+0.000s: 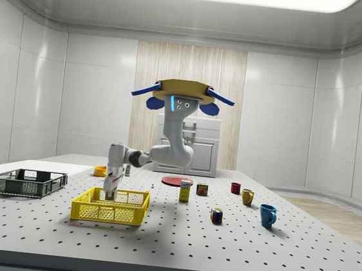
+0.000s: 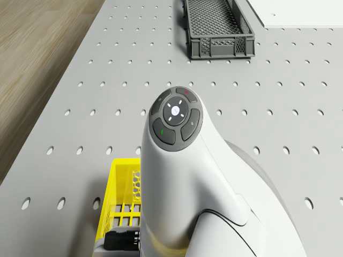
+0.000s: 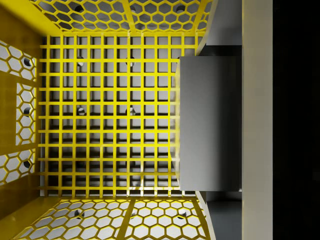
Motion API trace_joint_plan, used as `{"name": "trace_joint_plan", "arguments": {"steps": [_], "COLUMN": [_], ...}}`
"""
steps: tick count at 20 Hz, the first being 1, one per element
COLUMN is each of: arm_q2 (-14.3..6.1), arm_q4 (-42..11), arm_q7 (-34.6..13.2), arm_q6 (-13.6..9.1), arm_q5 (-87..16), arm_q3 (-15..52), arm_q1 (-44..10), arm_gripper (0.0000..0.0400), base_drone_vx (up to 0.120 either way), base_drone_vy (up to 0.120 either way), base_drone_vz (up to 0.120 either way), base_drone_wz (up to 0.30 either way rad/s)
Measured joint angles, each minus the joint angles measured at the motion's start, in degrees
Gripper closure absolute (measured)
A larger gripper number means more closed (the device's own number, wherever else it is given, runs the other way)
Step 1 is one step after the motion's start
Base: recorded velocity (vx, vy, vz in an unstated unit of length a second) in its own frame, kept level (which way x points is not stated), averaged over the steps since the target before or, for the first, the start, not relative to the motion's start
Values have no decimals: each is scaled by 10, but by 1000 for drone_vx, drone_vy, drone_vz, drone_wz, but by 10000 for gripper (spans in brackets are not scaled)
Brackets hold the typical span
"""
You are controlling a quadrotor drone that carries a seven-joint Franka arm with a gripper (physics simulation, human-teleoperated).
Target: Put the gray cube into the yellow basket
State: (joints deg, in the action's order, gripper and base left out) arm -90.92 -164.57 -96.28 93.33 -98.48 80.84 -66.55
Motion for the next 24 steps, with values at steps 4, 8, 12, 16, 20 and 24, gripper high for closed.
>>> {"name": "trace_joint_plan", "arguments": {"steps": [4,8,12,16,20,24], "arm_q2": [-1,-1,1,3,4,5], "arm_q4": [5,11,14,10,4,1], "arm_q7": [-1,-1,-1,-1,0,0], "arm_q6": [10,19,22,15,4,-2], "arm_q5": [-29,-55,-69,-56,-29,-12], "arm_q3": [-30,-58,-72,-58,-29,-11], "arm_q1": [-4,-9,-11,-8,-3,0], "arm_gripper": [149,149,71,26,10,4], "base_drone_vx": [0,0,0,0,0,0], "base_drone_vy": [0,0,0,0,0,0], "base_drone_vz": [0,0,0,0,0,0], "base_drone_wz": [0,0,0,0,0,0]}}
